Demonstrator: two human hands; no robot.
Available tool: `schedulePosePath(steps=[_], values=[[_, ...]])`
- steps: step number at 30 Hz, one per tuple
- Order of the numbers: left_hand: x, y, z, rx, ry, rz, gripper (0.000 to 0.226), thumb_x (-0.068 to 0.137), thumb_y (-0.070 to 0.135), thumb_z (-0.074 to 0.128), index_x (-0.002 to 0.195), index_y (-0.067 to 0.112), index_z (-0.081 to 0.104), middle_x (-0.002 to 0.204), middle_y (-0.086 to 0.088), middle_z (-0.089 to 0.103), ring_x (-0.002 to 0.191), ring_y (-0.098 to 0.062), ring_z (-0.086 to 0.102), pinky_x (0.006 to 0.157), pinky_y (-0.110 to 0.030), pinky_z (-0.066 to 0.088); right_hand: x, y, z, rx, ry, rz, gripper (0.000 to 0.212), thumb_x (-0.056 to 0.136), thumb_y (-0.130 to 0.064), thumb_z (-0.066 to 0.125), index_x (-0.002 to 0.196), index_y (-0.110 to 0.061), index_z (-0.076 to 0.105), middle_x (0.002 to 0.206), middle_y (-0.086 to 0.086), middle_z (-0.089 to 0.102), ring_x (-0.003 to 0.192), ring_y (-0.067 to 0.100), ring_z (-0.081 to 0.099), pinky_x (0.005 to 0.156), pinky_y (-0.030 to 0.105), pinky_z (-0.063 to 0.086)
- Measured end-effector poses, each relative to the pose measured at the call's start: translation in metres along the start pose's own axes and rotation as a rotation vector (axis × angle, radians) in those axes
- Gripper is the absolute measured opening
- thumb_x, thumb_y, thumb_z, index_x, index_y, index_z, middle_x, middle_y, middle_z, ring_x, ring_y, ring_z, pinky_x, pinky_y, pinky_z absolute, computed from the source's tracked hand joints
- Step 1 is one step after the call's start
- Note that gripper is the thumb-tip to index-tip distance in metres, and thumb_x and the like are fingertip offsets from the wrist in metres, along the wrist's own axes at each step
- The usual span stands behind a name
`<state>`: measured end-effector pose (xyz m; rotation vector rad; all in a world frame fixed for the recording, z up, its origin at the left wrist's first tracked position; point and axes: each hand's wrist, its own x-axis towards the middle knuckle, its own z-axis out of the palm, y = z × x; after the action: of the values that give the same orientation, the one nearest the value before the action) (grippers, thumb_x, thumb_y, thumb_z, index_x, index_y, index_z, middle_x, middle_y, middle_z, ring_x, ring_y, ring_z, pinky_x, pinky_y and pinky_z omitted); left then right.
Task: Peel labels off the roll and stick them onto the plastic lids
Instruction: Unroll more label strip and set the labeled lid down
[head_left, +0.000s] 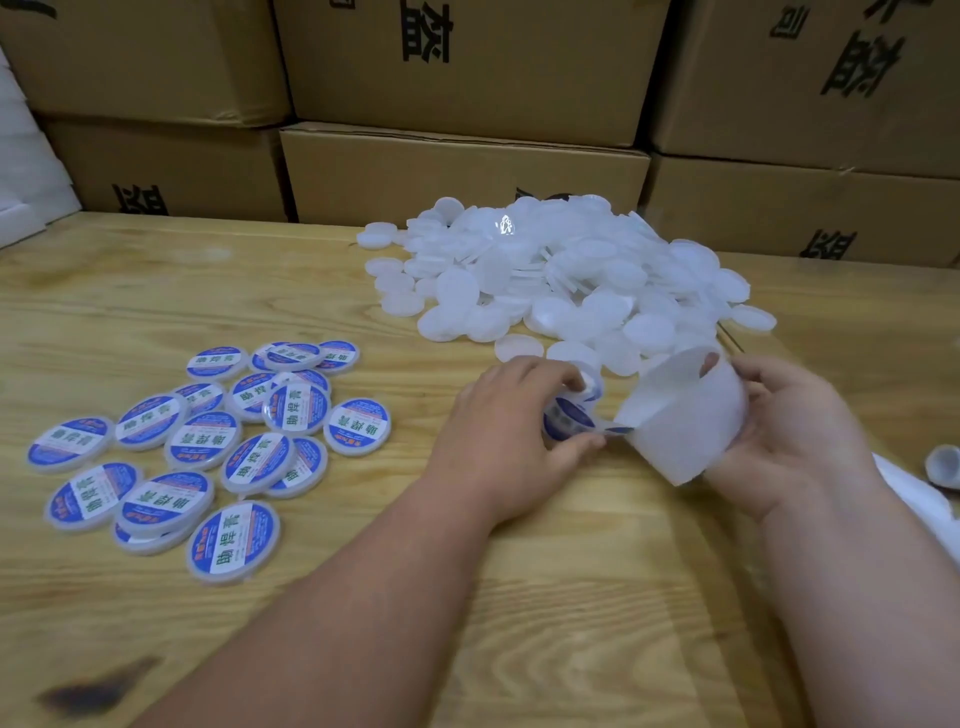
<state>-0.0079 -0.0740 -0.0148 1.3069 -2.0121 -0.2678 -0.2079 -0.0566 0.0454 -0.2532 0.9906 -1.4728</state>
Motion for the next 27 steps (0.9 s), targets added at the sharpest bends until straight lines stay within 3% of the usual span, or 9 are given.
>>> schedulePosePath(steps=[2, 6, 8, 10, 13, 16, 19, 22, 27], values=[[-0.001, 0.001, -0.001, -0.041, 0.004, -0.02, 0.038, 0.083, 0.058, 0.069, 0.113, 0.041, 0.053, 0.112, 0.025, 0.054, 0.104, -0.001, 0.051, 0.094, -0.028, 0.039, -0.001, -0.007, -0.004, 0.081, 0.004, 0.011, 0.038, 0.091, -0.013, 0.059, 0.128, -0.006, 0.061, 0.13, 0.009, 0.07, 0.113, 0.028, 0.072, 0.097, 0.049, 0.053], [-0.001, 0.002, -0.003, -0.082, 0.016, -0.056, 0.022, 0.089, 0.047, 0.068, 0.103, 0.041, 0.052, 0.09, 0.025, 0.055, 0.078, 0.005, 0.049, 0.08, -0.031, 0.041, 0.003, -0.021, -0.008, 0.128, 0.124, -0.098, 0.041, 0.096, -0.016, 0.054, 0.134, -0.002, 0.047, 0.123, 0.027, 0.065, 0.098, 0.031, 0.075, 0.072, 0.03, 0.06], [-0.001, 0.002, -0.003, -0.096, 0.006, -0.067, 0.02, 0.091, 0.044, 0.067, 0.105, 0.041, 0.053, 0.09, 0.024, 0.054, 0.078, 0.006, 0.049, 0.08, -0.031, 0.041, 0.001, -0.024, -0.004, -0.091, 0.25, -0.288, 0.033, 0.096, -0.021, 0.055, 0.128, -0.015, 0.051, 0.128, 0.018, 0.063, 0.1, 0.021, 0.07, 0.075, 0.03, 0.058], [0.0, 0.002, -0.004, -0.098, -0.02, -0.053, 0.02, 0.094, 0.04, 0.064, 0.111, 0.042, 0.056, 0.1, 0.02, 0.059, 0.086, 0.0, 0.052, 0.09, -0.036, 0.045, -0.012, -0.015, 0.004, -0.456, 0.321, -0.719, 0.034, 0.09, -0.025, 0.057, 0.123, -0.031, 0.054, 0.124, -0.006, 0.064, 0.097, 0.01, 0.067, 0.083, 0.028, 0.057], [0.001, 0.003, -0.004, -0.129, -0.066, -0.021, 0.024, 0.097, 0.036, 0.06, 0.12, 0.039, 0.061, 0.113, 0.016, 0.062, 0.104, -0.007, 0.056, 0.099, -0.043, 0.045, -0.038, 0.018, 0.021, -0.918, -0.274, -1.194, 0.047, 0.089, -0.015, 0.054, 0.132, -0.033, 0.051, 0.13, -0.013, 0.06, 0.116, 0.004, 0.061, 0.095, 0.018, 0.049], [-0.001, 0.003, -0.006, -0.203, -0.091, -0.035, 0.031, 0.091, 0.04, 0.053, 0.12, 0.04, 0.061, 0.11, 0.016, 0.062, 0.103, -0.006, 0.059, 0.095, -0.041, 0.049, -0.037, 0.04, 0.022, -1.466, -0.606, -1.068, 0.069, 0.09, -0.016, 0.055, 0.147, -0.046, 0.032, 0.146, -0.031, 0.041, 0.136, -0.011, 0.036, 0.104, 0.007, 0.032], [-0.003, -0.002, -0.006, -0.252, -0.071, -0.047, 0.024, 0.093, 0.034, 0.058, 0.116, 0.04, 0.061, 0.113, 0.017, 0.061, 0.102, -0.001, 0.058, 0.094, -0.033, 0.049, -0.022, 0.032, 0.013, -1.738, -0.429, -1.008, 0.079, 0.091, -0.023, 0.062, 0.155, -0.044, 0.022, 0.152, -0.021, 0.039, 0.135, -0.006, 0.027, 0.114, 0.023, 0.018], [-0.002, -0.006, -0.008, -0.337, -0.073, -0.108, 0.023, 0.095, 0.029, 0.058, 0.111, 0.046, 0.059, 0.115, 0.021, 0.056, 0.097, 0.006, 0.054, 0.084, -0.015, 0.042, -0.013, 0.018, 0.003, -1.967, -0.302, -0.968, 0.071, 0.091, -0.029, 0.062, 0.152, -0.047, 0.03, 0.131, -0.022, 0.055, 0.128, 0.004, 0.042, 0.108, 0.025, 0.008], [-0.001, -0.006, -0.011, -0.444, -0.085, -0.162, 0.027, 0.092, 0.024, 0.05, 0.104, 0.047, 0.059, 0.118, 0.023, 0.052, 0.098, 0.008, 0.054, 0.078, -0.004, 0.038, -0.007, -0.003, -0.012, -1.955, -0.124, -0.856, 0.032, 0.093, -0.02, 0.054, 0.112, -0.042, 0.068, 0.08, -0.02, 0.068, 0.087, 0.003, 0.061, 0.099, 0.026, 0.026]])
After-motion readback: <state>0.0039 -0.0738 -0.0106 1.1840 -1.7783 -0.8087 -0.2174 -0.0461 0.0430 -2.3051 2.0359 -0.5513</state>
